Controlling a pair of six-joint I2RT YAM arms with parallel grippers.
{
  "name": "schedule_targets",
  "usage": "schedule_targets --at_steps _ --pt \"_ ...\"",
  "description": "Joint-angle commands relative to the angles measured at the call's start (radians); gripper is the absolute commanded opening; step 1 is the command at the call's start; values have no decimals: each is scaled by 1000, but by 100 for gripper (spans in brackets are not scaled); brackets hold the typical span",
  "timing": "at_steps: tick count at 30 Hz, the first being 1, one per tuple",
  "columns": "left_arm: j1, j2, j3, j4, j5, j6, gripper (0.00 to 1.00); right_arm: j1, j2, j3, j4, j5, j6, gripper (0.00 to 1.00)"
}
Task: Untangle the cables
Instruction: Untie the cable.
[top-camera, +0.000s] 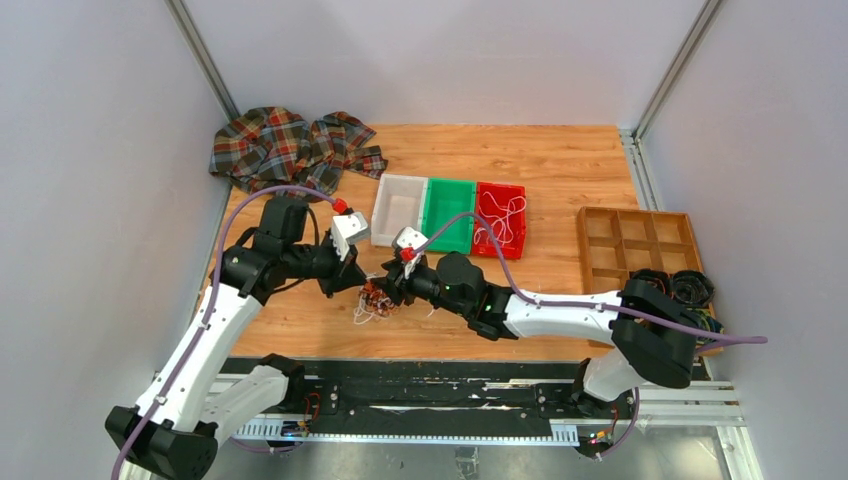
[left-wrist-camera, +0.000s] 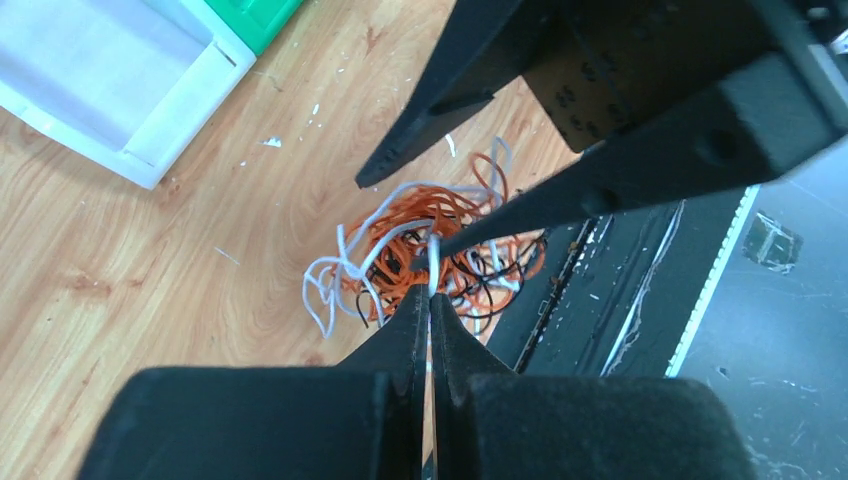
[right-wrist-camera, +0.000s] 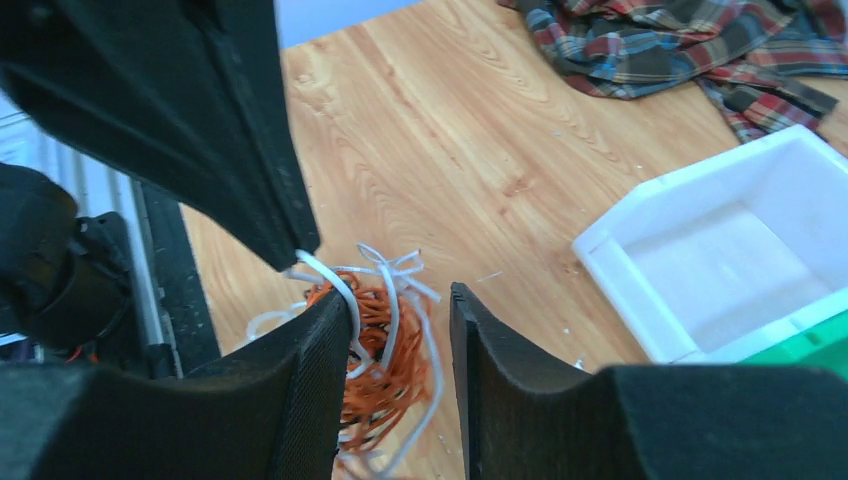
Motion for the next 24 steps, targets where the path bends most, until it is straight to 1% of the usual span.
schedule_targets --at_steps 1,4,8,9,13,14,15,17,18,19,20,21,23,24 --pt "-8 -24 50 -47 44 -2 1 28 16 23 65 140 -98 39" --pt "-7 -26 55 -61 51 8 1 41 36 36 78 158 -144 39" --pt "-7 -24 63 -80 84 19 1 55 46 32 129 161 -143 39" --pt "-7 -23 66 -82 88 22 1 59 49 33 138 159 -144 37" --pt "-7 -27 66 -87 88 38 1 76 47 23 164 172 -147 9" --pt "-6 -28 63 -87 88 42 2 76 42 20 166 166 -142 3" --pt "-7 -31 58 -87 89 48 6 76 35 14 166 158 -135 1" --pt "-7 -40 44 -87 91 73 9 77 18 7 150 146 -117 1" --pt "-7 -45 36 -86 89 86 14 78 8 4 136 146 -107 1" --pt "-7 -47 26 -86 84 99 27 81 -1 3 121 150 -99 1" --pt "-6 -47 20 -86 79 107 43 84 -11 2 103 162 -89 1" --pt "-7 -48 14 -85 75 115 52 88 -17 7 76 176 -77 1" --pt "-7 -57 -3 -60 63 112 60 101 -26 33 1 204 -56 1" --pt "-7 -67 -14 -35 57 99 62 109 -27 46 -32 215 -55 1"
